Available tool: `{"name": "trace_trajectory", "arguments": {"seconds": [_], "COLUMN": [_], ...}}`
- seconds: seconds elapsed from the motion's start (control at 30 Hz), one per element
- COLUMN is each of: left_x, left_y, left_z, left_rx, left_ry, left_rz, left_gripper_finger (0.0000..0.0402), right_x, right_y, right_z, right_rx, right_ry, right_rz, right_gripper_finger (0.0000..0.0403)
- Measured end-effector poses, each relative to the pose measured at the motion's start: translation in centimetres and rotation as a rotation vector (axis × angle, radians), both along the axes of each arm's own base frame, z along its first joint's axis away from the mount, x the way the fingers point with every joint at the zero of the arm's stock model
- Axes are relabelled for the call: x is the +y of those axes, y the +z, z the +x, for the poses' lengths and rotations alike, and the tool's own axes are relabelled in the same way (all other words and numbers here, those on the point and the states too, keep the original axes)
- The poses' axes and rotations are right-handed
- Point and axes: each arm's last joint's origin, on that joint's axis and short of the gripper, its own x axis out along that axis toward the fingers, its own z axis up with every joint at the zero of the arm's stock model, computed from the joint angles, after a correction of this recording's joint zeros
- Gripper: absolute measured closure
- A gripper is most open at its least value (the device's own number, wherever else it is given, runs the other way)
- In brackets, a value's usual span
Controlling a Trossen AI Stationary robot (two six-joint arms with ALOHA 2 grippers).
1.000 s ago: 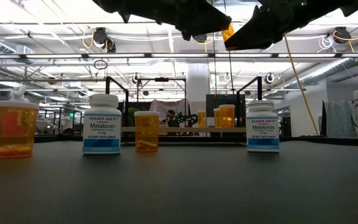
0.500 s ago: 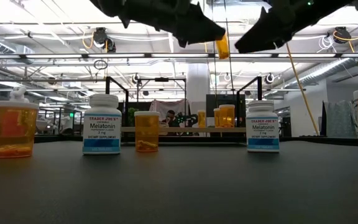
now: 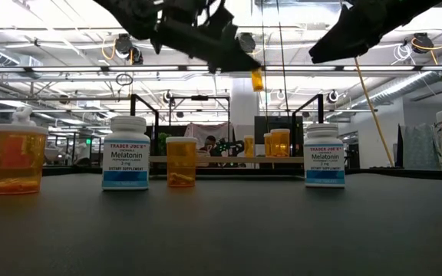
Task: Pick and place medicine bottles onto shelf by color
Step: Put the top right small orange pill bottle aligned with the other small orange pill bottle on the shelf
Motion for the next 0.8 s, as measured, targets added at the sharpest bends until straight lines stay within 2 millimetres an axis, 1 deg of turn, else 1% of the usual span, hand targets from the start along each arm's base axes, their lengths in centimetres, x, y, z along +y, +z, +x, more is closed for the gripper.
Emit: {"name": "trace_trajectory", "arguments": {"seconds": [0.13,0.33,0.57,0.67,0.8], "left_x": [1.6,3.0,5.0,5.6,6.1], "left_y": [-0.9,-4.1,-6.0,-7.1,-7.9], "left_z": [0.1,1.0,2.3,2.9,3.2], "left_rx": [0.002,0.065,0.141,0.160,0.172], "left_ry": [0.039,0.071,0.104,0.111,0.135], "left_rz": [-0.010,-0.063,-0.093,-0.104,-0.124], "left_gripper_finger": [0.0270,0.0270,0.0270,0.0270,0.0270], "right_x": [0.0,-0.1,-0.1,-0.1,-0.1], "right_y": [0.0,0.1,0.2,0.2,0.2], "right_z": [0.0,0.0,0.0,0.0,0.0], "right_rx": [-0.002,-0.004,0.003,0.004,0.006], "right_ry": [0.000,-0.012,-0.006,-0.004,-0.004], "right_rz": [-0.001,-0.029,-0.048,-0.054,-0.055], "right_gripper_finger": [0.0121,0.0121,0.0122,0.0122,0.0122]}}
